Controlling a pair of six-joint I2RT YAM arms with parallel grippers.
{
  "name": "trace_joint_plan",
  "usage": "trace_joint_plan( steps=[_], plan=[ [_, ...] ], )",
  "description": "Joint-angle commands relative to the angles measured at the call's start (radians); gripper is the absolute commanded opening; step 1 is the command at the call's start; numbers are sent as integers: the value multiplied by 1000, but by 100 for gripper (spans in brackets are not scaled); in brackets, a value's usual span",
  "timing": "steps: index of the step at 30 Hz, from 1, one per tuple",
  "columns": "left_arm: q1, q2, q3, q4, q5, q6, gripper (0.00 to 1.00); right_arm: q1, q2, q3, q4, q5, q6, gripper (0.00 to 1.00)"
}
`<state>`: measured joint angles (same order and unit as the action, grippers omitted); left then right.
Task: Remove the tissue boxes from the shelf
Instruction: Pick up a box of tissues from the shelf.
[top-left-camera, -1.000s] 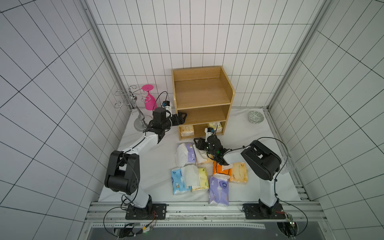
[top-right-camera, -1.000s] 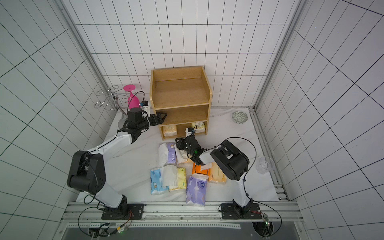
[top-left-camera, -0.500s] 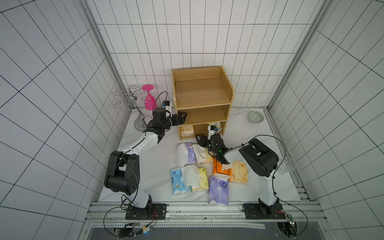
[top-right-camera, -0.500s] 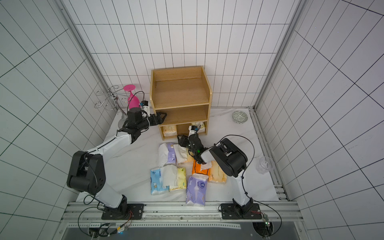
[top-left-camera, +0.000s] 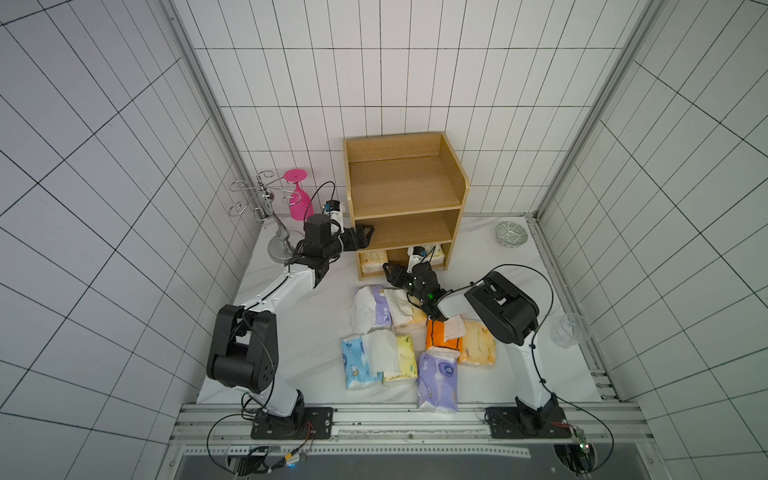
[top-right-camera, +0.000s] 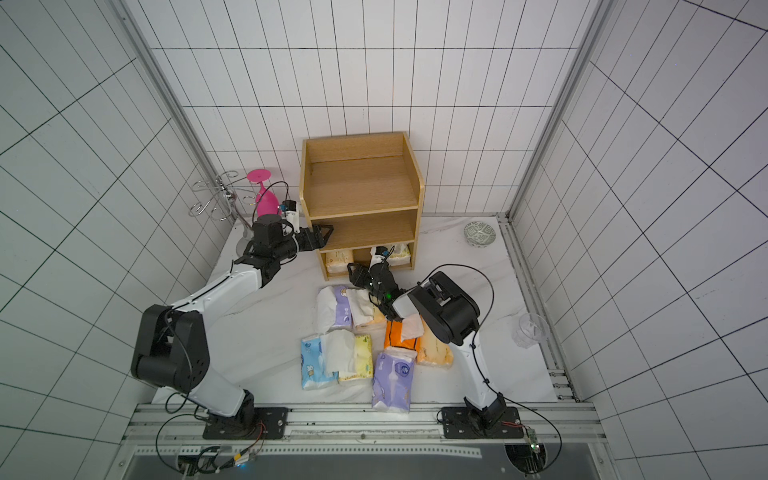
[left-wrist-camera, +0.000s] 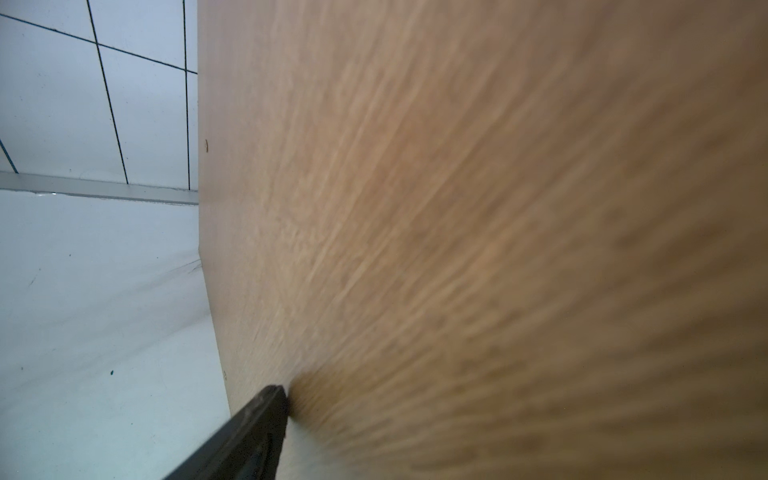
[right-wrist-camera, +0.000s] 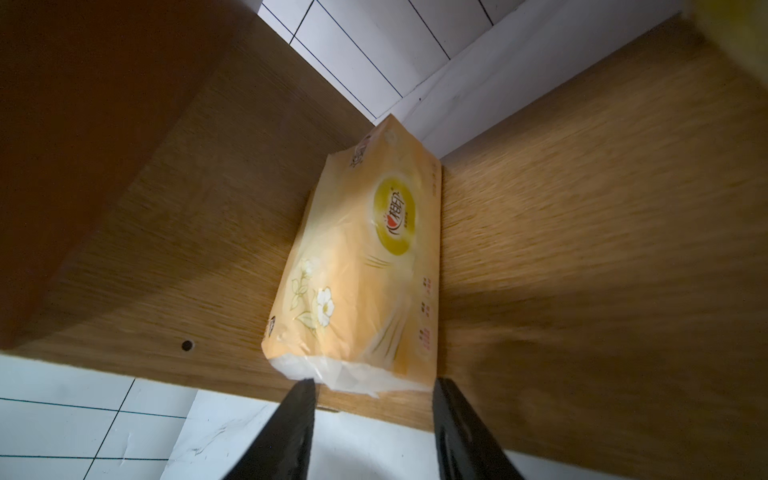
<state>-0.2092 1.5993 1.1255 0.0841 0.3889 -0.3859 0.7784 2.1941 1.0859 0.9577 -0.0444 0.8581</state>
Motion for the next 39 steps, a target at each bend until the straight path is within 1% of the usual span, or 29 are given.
trace_joint_plan(
  steps=[1, 6, 9, 12, 14, 15, 18, 20, 23, 29, 35, 39],
  plan=[
    [-3, -31, 14, 4, 23, 35, 92, -7, 46, 74, -19, -12, 22, 50],
    [-4, -25, 18, 5, 37, 34, 92, -7, 71, 108, -25, -3, 22, 49],
    [-3, -23, 19, 8, 43, 32, 92, -7, 84, 137, -41, -7, 21, 46],
    [-4, -21, 19, 6, 42, 33, 92, -4, 89, 152, -60, -17, 16, 33],
    [-3, -23, 18, 5, 40, 32, 92, -5, 75, 140, -62, -17, 10, 21],
    [-3, -24, 19, 4, 39, 33, 92, -5, 64, 130, -63, -15, 6, 17],
    [-3, -29, 19, 2, 36, 31, 92, -2, 15, 89, -84, -13, 6, 8],
    [-3, -30, 16, 1, 30, 25, 92, -1, -23, 60, -104, -25, -31, 2],
    [-4, -29, 18, -4, 13, 16, 93, 5, -81, 18, -152, -46, -54, 0],
    [-4, -27, 31, -46, -31, 6, 93, 12, -232, -64, -326, -19, -96, 0],
    [-4, -59, 33, -67, -38, -49, 93, 15, -391, -77, -570, 15, -160, 0],
    [-7, -96, 16, -71, -35, -81, 94, 13, -467, -68, -711, 15, -189, 0]
  ],
)
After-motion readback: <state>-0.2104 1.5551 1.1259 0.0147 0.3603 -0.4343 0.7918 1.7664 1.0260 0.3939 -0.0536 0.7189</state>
